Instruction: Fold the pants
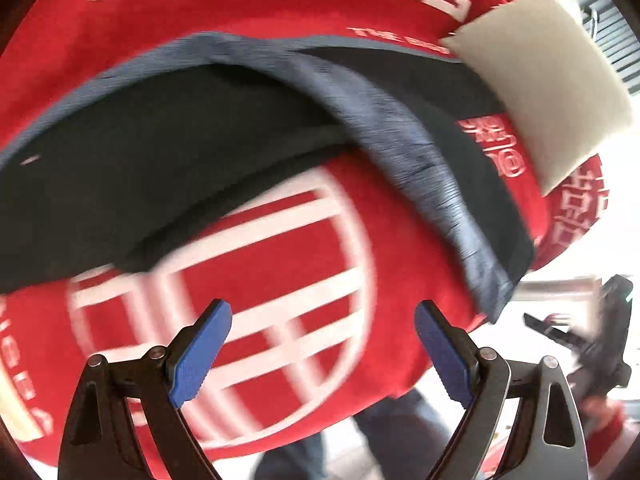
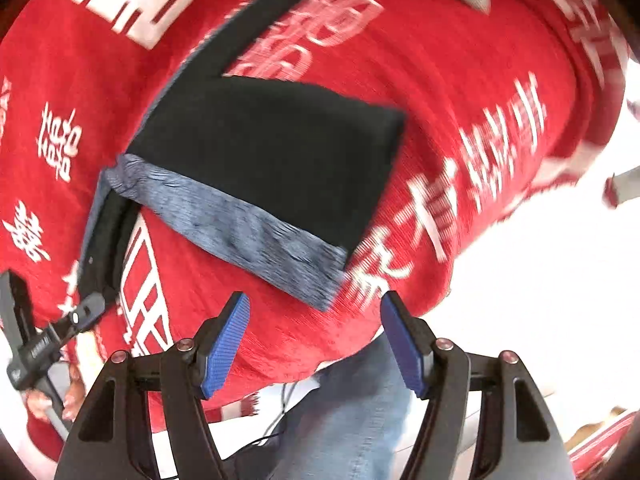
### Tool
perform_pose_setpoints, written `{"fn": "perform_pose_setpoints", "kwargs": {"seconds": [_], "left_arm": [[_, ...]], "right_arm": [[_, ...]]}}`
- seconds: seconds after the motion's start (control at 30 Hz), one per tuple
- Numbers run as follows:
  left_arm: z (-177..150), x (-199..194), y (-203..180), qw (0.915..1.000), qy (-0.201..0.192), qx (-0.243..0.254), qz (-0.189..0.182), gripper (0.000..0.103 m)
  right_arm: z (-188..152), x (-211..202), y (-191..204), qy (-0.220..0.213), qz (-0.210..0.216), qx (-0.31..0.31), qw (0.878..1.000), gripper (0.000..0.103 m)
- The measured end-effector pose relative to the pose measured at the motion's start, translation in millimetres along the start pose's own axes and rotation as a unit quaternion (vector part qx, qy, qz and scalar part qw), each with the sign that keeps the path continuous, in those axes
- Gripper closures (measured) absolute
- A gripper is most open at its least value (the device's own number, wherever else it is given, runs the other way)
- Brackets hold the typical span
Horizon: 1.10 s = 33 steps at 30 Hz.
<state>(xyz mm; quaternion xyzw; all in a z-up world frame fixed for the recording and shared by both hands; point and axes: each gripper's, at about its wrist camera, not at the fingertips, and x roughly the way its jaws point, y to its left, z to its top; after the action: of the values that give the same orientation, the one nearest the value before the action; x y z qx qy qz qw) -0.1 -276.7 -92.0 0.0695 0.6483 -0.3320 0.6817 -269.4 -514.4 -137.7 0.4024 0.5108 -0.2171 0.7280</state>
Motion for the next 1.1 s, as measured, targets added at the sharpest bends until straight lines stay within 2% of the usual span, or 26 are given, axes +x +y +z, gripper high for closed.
{"fn": "perform_pose_setpoints", "kwargs": {"seconds": [0.1,0.17,0.27,0.33,0.43,0.47,0.5,0.53,0.6,0.67,0.7,0.87,0.97,1.1], "left_arm": [[18.4,20.4,-25.5,0.9999,0.007,0.005,-0.013,0.01],[28.7,33.7,-40.8,0.9997,0.012,0.012,-0.016,0.009],[40.2,52.9,-58.1,0.9993,0.022,0.021,-0.021,0.01],[46.8,64.0,-65.7,0.999,0.032,0.022,-0.022,0.01],[53.7,77.8,-73.4,0.9989,0.039,0.013,-0.021,0.01],[54.6,78.5,-75.5,0.999,0.038,0.011,-0.019,0.01],[56.5,78.0,-76.5,0.999,0.036,0.009,-0.023,0.021],[58.7,78.0,-78.4,0.9989,0.035,0.01,-0.031,0.049],[65.5,80.7,-79.9,0.9967,0.054,0.002,-0.061,0.084],[71.2,78.3,-78.7,0.9954,0.057,-0.014,-0.076,0.085],[76.6,72.4,-80.2,0.9952,0.049,-0.019,-0.082,0.093],[112.3,37.4,-89.0,0.9941,0.003,-0.036,-0.102,0.093],[144.5,28.0,-94.6,0.9939,-0.019,-0.04,-0.101,0.093],[197.4,37.0,-98.5,0.9942,-0.04,-0.042,-0.09,0.093]], "right_arm": [[-1.3,17.0,-12.0,0.0,0.014,0.014,1.0,0.031],[0.9,26.3,-16.6,0.003,0.038,0.015,0.999,0.031],[7.2,38.9,-9.5,0.007,0.073,0.0,0.997,0.032],[10.9,50.0,-1.3,0.015,0.09,-0.015,0.996,0.036],[13.4,61.2,-1.4,0.034,0.101,-0.01,0.994,0.064],[14.4,62.1,-0.9,0.041,0.112,-0.005,0.993,0.081],[15.5,62.1,-0.9,0.051,0.121,0.007,0.991,0.085],[16.0,59.2,0.7,0.053,0.125,0.009,0.991,0.088],[21.9,47.6,10.2,0.057,0.124,-0.013,0.991,0.092],[31.4,31.0,22.5,0.059,0.131,-0.042,0.989,0.096],[38.8,22.2,28.6,0.059,0.136,-0.055,0.987,0.096],[100.9,-22.1,64.6,0.037,0.136,-0.131,0.981,0.096],[160.5,-39.0,86.5,0.018,0.13,-0.171,0.977,0.096],[244.0,-35.8,111.0,0.008,0.102,-0.214,0.972,0.097]]}}
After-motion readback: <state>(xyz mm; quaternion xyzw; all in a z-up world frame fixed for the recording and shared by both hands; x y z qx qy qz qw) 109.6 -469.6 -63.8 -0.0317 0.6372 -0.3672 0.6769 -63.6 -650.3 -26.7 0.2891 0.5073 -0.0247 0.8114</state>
